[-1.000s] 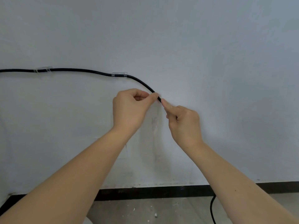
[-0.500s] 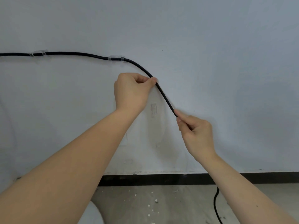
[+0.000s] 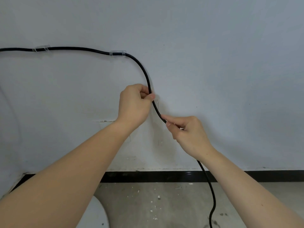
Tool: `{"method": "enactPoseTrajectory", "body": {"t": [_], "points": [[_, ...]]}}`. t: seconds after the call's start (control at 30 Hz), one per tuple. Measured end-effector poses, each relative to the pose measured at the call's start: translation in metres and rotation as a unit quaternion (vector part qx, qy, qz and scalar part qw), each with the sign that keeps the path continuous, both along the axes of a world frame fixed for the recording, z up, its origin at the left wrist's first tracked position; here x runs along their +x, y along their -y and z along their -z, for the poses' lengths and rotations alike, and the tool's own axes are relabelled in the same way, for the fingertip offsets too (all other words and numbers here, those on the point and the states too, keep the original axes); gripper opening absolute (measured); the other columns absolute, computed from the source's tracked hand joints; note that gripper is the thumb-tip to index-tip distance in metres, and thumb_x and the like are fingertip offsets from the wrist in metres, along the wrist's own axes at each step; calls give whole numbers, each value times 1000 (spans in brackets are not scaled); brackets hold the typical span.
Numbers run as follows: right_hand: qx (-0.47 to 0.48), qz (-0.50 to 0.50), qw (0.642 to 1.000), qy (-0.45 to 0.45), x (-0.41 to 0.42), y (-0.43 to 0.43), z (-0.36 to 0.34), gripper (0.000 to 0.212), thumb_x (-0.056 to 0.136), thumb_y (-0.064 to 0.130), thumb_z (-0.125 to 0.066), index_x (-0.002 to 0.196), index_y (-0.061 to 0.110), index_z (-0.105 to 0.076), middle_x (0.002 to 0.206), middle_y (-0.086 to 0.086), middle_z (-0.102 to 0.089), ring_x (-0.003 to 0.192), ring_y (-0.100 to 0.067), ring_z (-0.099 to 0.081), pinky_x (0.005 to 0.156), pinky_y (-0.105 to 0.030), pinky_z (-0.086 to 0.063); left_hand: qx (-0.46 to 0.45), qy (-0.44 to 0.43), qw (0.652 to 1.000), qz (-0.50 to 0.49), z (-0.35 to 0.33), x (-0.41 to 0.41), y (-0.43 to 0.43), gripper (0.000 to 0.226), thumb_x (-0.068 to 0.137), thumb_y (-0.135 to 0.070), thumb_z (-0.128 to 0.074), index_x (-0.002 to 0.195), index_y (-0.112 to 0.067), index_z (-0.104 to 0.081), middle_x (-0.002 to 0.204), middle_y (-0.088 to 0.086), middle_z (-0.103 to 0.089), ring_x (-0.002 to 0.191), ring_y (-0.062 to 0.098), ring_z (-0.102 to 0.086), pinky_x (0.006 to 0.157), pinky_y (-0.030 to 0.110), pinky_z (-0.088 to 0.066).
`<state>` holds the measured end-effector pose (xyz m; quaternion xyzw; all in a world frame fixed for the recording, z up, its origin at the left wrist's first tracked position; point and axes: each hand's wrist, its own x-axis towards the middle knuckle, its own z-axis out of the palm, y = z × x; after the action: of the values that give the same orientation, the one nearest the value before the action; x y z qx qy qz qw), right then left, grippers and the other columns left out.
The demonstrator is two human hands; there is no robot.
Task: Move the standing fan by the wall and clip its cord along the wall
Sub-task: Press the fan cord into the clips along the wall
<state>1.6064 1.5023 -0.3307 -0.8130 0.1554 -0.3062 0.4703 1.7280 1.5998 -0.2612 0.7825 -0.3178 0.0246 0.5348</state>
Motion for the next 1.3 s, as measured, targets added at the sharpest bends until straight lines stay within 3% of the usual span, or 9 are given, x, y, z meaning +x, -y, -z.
{"method": "enactPoseTrajectory", "body": {"t": [0.23, 0.37, 0.47, 0.57, 0.73, 0.87, 1.1, 1.23, 1.3], "points": [[-22, -10, 999, -45, -6, 2, 3, 31, 91, 19, -52, 111, 37, -68, 37, 10, -33, 40, -8, -24, 42, -14, -25, -19, 7, 999, -39, 4, 0, 0, 15, 82, -13, -67, 73, -23, -63, 66, -4, -67, 73, 22, -69, 74, 44, -59], [-110, 36, 990, -83, 2, -6, -5, 37, 88, 17, -47, 114, 33, -67, 33, 16, -43, 31, -7, -38, 39, -12, -29, -47, -30, 997, -59, 4, -2, 1, 14, 79, -14, -71, 69, -21, -65, 66, 0, -69, 70, 21, -71, 75, 39, -59], [-151, 66, 982, -92, 4, -9, -13, 36, 86, 15, -48, 113, 26, -69, 70, 7, -74, 41, -3, -51, 58, -20, -47, -54, -93, 993, -43, 8, -5, 1, 6, 79, -14, -73, 74, -14, -69, 68, 5, -70, 66, 18, -70, 70, 34, -59], [-159, 68, 981, -90, 6, -10, -17, 35, 86, 14, -48, 112, 24, -69, 96, -3, -76, 73, -18, -68, 69, -23, -48, -63, -154, 986, -24, 14, -9, -1, 12, 79, -15, -74, 86, -5, -71, 76, 10, -71, 68, 17, -69, 65, 29, -58], [-148, 38, 983, -103, 10, -12, -20, 36, 84, 15, -50, 113, 25, -69, 51, 19, -54, 39, -4, -52, 42, -16, -37, -52, -127, 990, -42, 16, -5, -1, 7, 85, -11, -67, 79, -13, -64, 74, 6, -68, 63, 12, -66, 63, 27, -59], [-120, 40, 986, -104, 3, -5, -24, 28, 81, 21, -61, 106, 28, -72, 54, 18, -55, 34, -6, -51, 33, -9, -36, -76, -134, 986, -65, 20, -6, 3, 16, 85, -9, -67, 72, -17, -62, 67, 5, -66, 59, 11, -66, 66, 30, -61], [-113, 74, 987, -84, -9, 11, -35, 17, 79, 19, -64, 86, 27, -77, 64, 10, -68, 51, 0, -59, 48, -11, -44, -97, -111, 983, -110, 29, -14, 14, 9, 87, -12, -61, 79, -17, -61, 78, 11, -70, 80, 27, -70, 81, 43, -58], [-185, 96, 974, -86, -4, 7, -36, 22, 83, 13, -59, 94, 22, -76, 87, -1, -75, 80, -20, -67, 73, -31, -55, -104, -102, 982, -122, 29, -15, 14, 7, 86, -12, -62, 80, -16, -63, 72, 5, -69, 76, 23, -70, 80, 42, -58], [-236, 120, 960, -90, -1, 4, -36, 23, 84, 12, -56, 94, 21, -76, 89, -4, -73, 84, -26, -64, 71, -34, -54, -107, -98, 982, -123, 30, -16, 13, 8, 86, -12, -63, 80, -17, -63, 70, 3, -69, 74, 23, -71, 80, 41, -58]]}}
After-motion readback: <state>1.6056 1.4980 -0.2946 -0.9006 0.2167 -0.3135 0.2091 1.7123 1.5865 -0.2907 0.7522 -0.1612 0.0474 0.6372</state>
